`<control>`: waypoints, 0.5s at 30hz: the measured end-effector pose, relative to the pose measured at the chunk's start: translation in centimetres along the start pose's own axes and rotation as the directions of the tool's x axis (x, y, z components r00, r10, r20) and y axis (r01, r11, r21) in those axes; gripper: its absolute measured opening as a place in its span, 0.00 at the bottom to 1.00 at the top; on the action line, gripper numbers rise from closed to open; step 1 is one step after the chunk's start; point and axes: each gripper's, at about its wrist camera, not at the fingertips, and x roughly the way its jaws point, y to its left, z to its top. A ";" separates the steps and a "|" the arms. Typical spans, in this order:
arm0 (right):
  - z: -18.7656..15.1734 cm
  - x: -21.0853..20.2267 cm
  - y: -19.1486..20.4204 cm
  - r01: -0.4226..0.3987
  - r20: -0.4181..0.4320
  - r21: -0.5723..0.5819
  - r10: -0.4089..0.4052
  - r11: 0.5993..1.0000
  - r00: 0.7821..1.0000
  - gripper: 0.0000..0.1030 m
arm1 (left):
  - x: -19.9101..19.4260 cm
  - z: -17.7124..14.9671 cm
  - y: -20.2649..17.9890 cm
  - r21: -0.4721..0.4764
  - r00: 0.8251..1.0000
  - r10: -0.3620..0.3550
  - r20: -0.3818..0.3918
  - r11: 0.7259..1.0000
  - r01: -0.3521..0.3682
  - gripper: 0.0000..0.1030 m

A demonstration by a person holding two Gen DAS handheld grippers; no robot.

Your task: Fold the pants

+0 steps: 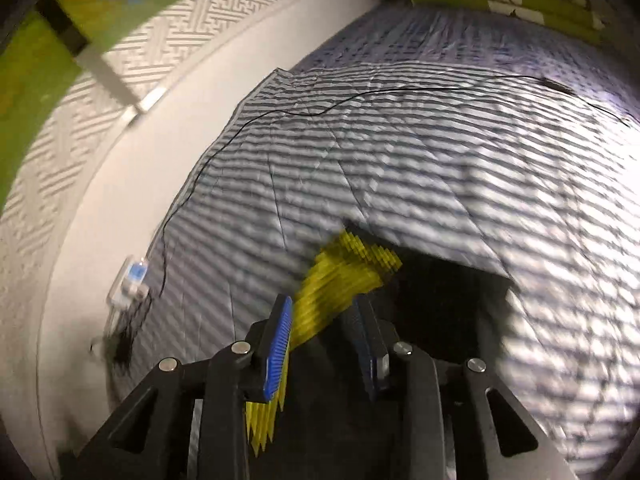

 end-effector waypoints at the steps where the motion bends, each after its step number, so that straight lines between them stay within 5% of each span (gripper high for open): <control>1: -1.5 -1.1 -0.6 0.016 0.003 -0.004 -0.016 1.000 1.000 0.28 | 0.1 1.0 0.0 -0.004 1.000 0.002 0.017 1.000 -0.002 0.40; 8: -17.9 -5.2 -7.7 0.053 -0.063 0.095 -0.047 0.994 0.997 0.29 | 2.9 7.4 -1.8 0.009 0.996 -0.058 0.074 0.998 0.057 0.43; 11: -22.1 -4.8 -8.2 0.058 -0.091 0.084 -0.050 0.995 0.995 0.29 | 5.7 8.7 -3.7 0.042 0.996 -0.074 0.041 0.997 0.072 0.40; 15: -23.5 -4.6 -7.7 0.010 -0.065 0.088 -0.004 0.996 0.998 0.29 | 8.5 8.6 -5.7 0.133 1.000 0.009 -0.010 0.991 -0.008 0.30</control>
